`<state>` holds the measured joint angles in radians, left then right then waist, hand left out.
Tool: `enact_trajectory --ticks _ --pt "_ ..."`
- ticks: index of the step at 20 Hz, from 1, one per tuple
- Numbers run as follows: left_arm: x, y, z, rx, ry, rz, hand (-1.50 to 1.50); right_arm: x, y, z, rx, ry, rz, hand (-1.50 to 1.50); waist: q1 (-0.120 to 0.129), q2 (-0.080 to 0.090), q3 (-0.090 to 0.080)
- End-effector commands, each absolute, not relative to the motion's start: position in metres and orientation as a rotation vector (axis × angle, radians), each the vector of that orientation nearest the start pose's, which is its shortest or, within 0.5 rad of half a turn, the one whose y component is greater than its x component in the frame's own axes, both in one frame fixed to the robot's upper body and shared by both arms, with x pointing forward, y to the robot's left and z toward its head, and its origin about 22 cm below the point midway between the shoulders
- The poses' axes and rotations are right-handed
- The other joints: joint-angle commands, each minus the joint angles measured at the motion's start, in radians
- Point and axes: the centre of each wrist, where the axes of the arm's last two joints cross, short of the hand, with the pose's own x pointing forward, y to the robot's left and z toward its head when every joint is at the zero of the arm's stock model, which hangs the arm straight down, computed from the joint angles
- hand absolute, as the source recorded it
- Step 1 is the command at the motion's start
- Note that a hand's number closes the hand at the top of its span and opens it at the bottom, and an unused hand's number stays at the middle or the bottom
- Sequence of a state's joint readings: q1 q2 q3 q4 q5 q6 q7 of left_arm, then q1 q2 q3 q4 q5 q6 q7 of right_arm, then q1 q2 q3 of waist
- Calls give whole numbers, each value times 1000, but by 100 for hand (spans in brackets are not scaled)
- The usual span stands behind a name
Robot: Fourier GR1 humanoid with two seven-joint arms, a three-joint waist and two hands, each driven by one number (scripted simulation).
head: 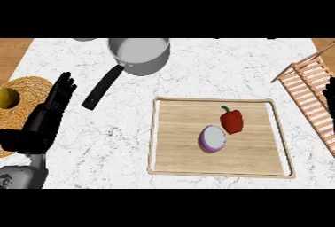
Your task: Pick the can from the tray and place it in the tiered shelf
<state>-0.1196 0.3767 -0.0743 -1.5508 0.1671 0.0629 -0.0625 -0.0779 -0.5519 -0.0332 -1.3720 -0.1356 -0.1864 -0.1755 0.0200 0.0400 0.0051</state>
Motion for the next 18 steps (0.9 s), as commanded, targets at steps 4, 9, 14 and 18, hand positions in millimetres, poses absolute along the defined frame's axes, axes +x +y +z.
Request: enact_trajectory --ticks 4,9,14,18 --pt "262 313 22 233 -1508 -160 0 291 -236 57 -100 -1839 367 150 37 -36 -7" --pt "245 330 -2 246 -1345 -68 0 280 -226 34 -653 -1819 240 150 -9 -47 -13" --pt "237 343 -4 270 -1334 -46 0 231 -95 22 -408 -1854 366 -150 -12 -45 -8" --pt "243 356 -1 265 -1328 -39 0 207 -86 25 -581 -1784 448 -150 -38 -47 -9"
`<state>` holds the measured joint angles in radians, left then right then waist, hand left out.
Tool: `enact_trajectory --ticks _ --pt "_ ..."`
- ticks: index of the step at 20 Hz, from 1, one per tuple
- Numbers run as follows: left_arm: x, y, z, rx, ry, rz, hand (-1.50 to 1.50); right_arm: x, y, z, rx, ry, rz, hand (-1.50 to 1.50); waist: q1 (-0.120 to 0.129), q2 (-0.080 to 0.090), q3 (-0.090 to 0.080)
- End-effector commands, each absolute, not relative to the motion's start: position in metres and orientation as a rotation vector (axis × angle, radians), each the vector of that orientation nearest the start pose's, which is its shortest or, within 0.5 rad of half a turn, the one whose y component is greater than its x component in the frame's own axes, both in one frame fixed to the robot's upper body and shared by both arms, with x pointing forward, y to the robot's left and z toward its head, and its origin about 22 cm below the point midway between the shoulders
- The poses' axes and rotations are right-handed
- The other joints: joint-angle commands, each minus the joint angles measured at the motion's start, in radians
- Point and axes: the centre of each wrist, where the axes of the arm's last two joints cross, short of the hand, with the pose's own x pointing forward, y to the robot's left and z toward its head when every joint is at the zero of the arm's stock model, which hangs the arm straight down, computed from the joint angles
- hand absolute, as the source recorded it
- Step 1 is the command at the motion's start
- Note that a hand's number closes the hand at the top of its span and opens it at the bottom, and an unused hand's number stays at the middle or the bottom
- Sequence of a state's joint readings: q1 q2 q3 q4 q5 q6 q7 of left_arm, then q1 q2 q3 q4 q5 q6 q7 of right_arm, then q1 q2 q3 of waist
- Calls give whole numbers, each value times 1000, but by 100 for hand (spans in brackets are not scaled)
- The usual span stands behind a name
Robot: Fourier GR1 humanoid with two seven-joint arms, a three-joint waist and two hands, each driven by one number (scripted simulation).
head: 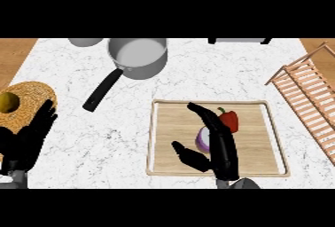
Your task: Pick the can from the tray and place it in the tiered shelf
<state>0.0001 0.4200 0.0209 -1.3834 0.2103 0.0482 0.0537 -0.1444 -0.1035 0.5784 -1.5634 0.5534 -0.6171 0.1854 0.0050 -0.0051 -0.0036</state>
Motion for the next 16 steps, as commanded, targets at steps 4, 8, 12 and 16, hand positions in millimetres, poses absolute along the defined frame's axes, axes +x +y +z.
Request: enact_trajectory --ticks 4,8,12,16 --pt "225 361 -6 281 -1293 -42 0 214 -95 30 -833 -1635 601 -150 -31 -13 -4" --pt "226 359 -6 294 -1311 -39 0 210 -92 53 -964 -1430 761 -150 -29 -10 -3" --pt "233 352 5 265 -1335 -49 0 205 -85 65 -983 -1206 1047 -150 -13 -6 -1" --pt "239 346 3 267 -1333 -40 0 215 -66 75 -1028 -986 1228 -150 -4 4 0"
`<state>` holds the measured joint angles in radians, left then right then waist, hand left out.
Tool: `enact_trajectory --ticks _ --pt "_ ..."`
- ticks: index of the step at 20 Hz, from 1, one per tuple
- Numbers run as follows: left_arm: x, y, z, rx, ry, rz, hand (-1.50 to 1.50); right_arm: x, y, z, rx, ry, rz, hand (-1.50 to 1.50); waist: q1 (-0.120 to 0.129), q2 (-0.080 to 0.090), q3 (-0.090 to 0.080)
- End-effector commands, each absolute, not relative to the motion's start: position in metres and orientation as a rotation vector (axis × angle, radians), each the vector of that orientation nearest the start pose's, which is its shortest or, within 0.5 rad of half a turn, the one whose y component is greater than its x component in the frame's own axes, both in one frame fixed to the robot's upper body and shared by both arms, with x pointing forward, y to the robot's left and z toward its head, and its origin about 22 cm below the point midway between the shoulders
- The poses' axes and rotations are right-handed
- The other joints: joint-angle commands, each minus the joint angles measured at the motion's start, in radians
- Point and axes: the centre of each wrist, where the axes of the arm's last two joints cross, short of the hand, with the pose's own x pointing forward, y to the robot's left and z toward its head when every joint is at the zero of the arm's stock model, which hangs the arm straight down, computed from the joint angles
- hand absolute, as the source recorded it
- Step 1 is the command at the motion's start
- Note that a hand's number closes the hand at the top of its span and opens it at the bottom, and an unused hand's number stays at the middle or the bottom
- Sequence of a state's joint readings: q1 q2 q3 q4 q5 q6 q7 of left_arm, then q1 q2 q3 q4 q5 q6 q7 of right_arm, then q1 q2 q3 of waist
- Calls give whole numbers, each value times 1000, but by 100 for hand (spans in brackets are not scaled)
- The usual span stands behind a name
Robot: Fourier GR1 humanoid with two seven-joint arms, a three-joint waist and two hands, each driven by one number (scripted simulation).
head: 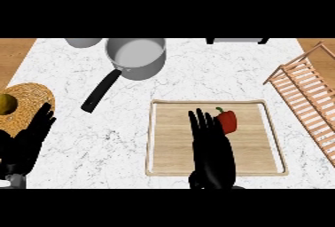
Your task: Pick the can from the tray and place it in the tiered shelf
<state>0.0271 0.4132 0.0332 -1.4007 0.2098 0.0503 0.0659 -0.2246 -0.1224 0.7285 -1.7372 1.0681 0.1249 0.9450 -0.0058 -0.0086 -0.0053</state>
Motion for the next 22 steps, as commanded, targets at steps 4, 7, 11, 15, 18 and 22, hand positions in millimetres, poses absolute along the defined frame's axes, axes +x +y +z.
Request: enact_trajectory --ticks 4,7,11,15,18,22 --pt "233 351 -8 252 -1341 -45 0 213 -56 107 -1052 -919 1299 -150 5 6 3" --pt "228 345 -5 267 -1329 -52 0 217 -56 110 -1072 -870 1323 -150 9 5 4" --pt "223 354 -1 263 -1326 -63 0 231 -68 96 -1065 -843 1314 -150 10 7 5" --pt "223 364 -8 259 -1341 -54 0 251 -84 86 -1056 -808 1333 -150 11 9 5" --pt "236 356 -3 259 -1342 -30 0 243 -84 89 -1068 -801 1330 -150 6 8 5" --pt "231 351 -4 258 -1337 -25 0 265 -91 71 -1065 -794 1334 -150 8 9 5"
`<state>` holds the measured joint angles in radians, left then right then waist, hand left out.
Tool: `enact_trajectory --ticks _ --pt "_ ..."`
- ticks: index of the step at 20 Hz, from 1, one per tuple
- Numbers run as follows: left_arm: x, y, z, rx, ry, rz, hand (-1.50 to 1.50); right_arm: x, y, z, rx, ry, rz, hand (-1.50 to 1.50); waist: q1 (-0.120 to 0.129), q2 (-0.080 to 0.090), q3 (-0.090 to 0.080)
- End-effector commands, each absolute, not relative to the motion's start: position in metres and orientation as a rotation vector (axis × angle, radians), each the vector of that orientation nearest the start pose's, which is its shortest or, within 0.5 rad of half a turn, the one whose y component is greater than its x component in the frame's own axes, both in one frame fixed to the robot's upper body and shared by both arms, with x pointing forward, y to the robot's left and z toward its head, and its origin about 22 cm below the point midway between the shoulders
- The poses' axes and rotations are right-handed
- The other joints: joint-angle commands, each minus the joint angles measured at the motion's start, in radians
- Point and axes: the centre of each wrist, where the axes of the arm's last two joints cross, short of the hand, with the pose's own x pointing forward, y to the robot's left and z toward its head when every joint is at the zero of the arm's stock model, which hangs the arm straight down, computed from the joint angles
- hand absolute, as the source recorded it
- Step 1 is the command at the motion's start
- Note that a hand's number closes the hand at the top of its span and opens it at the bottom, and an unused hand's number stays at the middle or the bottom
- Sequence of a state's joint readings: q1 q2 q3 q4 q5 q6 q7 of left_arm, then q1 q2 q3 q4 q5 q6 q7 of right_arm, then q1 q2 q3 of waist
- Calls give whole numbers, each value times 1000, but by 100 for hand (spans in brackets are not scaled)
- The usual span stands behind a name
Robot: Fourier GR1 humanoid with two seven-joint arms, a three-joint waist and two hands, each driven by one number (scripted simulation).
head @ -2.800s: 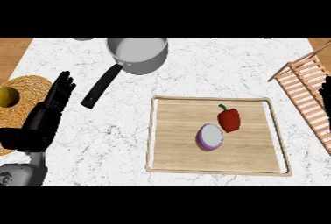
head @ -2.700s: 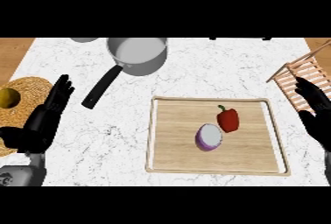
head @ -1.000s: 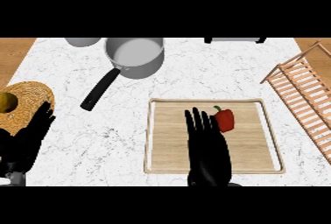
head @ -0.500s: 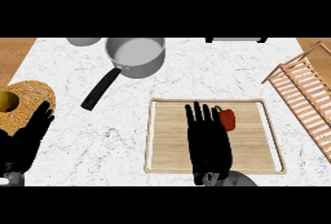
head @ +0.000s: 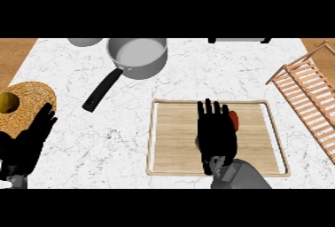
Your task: Pick the can from the tray and place it in the tiered shelf
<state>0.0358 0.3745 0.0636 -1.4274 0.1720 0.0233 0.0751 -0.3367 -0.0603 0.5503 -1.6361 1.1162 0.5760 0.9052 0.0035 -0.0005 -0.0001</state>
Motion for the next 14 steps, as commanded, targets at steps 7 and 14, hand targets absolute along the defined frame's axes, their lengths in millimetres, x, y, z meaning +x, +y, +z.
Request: enact_trajectory --ticks 7,14 --pt "228 343 -30 264 -1334 -53 0 263 -99 67 -1069 -824 1355 -150 -3 0 0" --pt "222 366 2 254 -1331 -44 0 268 -108 33 -1046 -833 1321 -150 -1 0 0"
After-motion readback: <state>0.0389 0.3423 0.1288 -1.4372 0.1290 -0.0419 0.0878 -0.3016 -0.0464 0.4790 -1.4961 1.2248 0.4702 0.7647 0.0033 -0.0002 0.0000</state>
